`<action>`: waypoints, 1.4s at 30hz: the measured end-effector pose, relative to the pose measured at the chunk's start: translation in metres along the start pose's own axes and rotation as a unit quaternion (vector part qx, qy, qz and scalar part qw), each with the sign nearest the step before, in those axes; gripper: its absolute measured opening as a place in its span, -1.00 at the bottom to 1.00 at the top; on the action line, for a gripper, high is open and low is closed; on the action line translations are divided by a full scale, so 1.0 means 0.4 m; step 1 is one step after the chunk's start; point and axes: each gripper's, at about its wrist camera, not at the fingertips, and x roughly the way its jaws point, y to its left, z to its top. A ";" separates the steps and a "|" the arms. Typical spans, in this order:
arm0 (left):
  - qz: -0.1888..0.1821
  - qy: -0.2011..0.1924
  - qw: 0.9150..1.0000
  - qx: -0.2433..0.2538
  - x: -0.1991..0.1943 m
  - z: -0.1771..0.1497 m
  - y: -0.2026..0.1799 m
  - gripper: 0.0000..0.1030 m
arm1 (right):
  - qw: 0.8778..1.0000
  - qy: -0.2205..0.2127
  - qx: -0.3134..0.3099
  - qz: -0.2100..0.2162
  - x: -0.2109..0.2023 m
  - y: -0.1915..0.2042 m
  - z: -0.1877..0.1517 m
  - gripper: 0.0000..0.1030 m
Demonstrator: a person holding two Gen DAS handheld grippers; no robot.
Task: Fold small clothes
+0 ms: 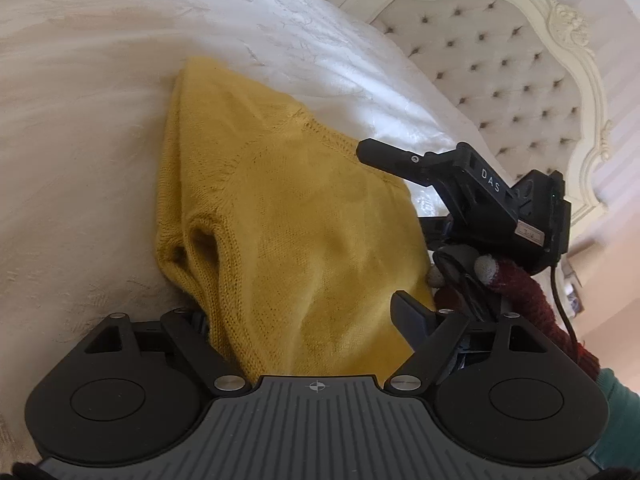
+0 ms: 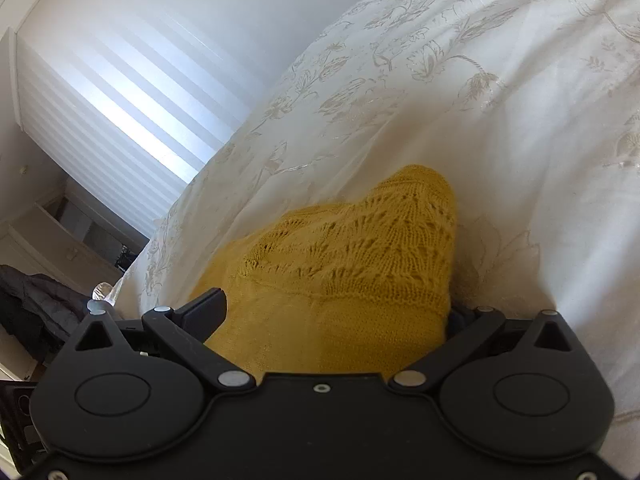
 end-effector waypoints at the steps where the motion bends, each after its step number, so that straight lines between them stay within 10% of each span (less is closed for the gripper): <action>1: -0.004 0.001 1.000 -0.001 -0.005 -0.002 0.003 0.57 | 1.000 0.001 -0.001 0.002 0.001 0.000 0.001 1.00; 3: -0.015 0.004 1.000 -0.007 -0.017 -0.008 0.012 0.50 | 1.000 0.000 0.002 0.013 -0.012 -0.006 -0.004 1.00; 5: -0.018 0.009 1.000 -0.019 -0.026 -0.016 0.021 -0.05 | 1.000 0.003 0.006 0.027 -0.026 -0.018 -0.008 0.92; 6: -0.013 0.014 0.999 -0.026 -0.024 -0.019 0.024 -0.62 | 1.000 0.001 0.008 0.020 -0.033 -0.020 -0.008 0.54; 7: -0.013 0.014 0.999 -0.031 -0.024 -0.021 0.027 -0.73 | 1.000 0.001 0.010 0.001 -0.039 -0.020 -0.009 -0.04; 22: -0.105 0.029 0.993 0.048 -0.017 -0.094 -0.242 -0.74 | 0.994 -0.020 -0.044 -0.100 -0.329 0.095 -0.007 -0.28; 29: -0.025 0.131 0.988 0.081 0.056 -0.252 -0.279 -0.63 | 0.974 -0.029 -0.009 -0.224 -0.440 -0.007 -0.049 -0.02; 36: 0.033 0.053 0.985 0.162 -0.071 -0.232 -0.328 -0.50 | 0.957 -0.091 -0.005 -0.274 -0.535 -0.036 -0.108 0.43; 42: 0.067 -0.069 0.976 0.197 -0.078 -0.126 -0.403 0.19 | 0.950 -0.143 -0.058 -0.273 -0.543 0.010 -0.169 0.72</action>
